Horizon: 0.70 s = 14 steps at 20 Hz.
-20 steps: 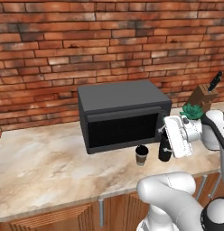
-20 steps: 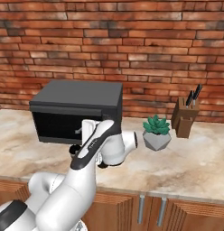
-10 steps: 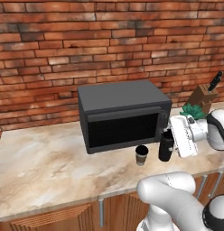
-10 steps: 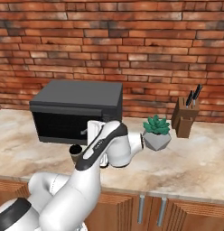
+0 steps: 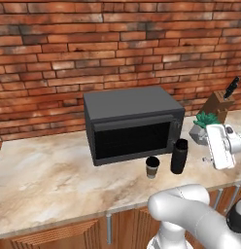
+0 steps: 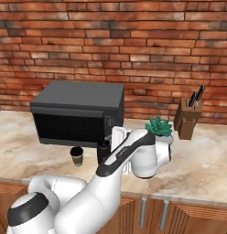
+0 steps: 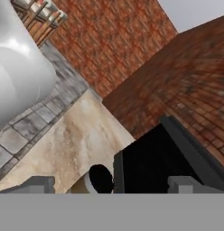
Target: Move the drinks to the dining counter.
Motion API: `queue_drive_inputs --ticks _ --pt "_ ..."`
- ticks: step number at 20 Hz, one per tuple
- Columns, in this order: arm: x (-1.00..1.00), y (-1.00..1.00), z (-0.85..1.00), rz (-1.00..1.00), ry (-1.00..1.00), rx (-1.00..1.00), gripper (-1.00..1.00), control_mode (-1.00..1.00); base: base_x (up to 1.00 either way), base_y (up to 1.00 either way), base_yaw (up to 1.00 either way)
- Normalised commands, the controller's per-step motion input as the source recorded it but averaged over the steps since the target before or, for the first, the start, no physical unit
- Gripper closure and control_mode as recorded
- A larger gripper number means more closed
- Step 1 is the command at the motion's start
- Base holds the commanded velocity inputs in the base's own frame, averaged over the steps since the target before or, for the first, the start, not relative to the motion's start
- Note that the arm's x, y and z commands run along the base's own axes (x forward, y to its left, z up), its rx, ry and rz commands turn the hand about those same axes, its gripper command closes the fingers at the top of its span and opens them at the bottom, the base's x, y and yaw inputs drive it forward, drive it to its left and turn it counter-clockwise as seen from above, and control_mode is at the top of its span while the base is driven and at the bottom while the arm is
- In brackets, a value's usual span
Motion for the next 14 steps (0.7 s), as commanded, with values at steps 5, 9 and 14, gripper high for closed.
queue_drive_inputs --ticks 5,9,14 --pt "0.09 -0.63 0.0 -0.28 0.22 0.08 -1.0 -1.0 0.0 0.0 0.0" --pt "0.06 -0.29 0.0 -0.17 0.23 0.06 -1.0 -1.0 0.0 0.0 0.0" --pt "0.04 -0.02 -0.01 -0.12 0.26 0.01 -1.0 -1.0 0.0 0.0 0.0"
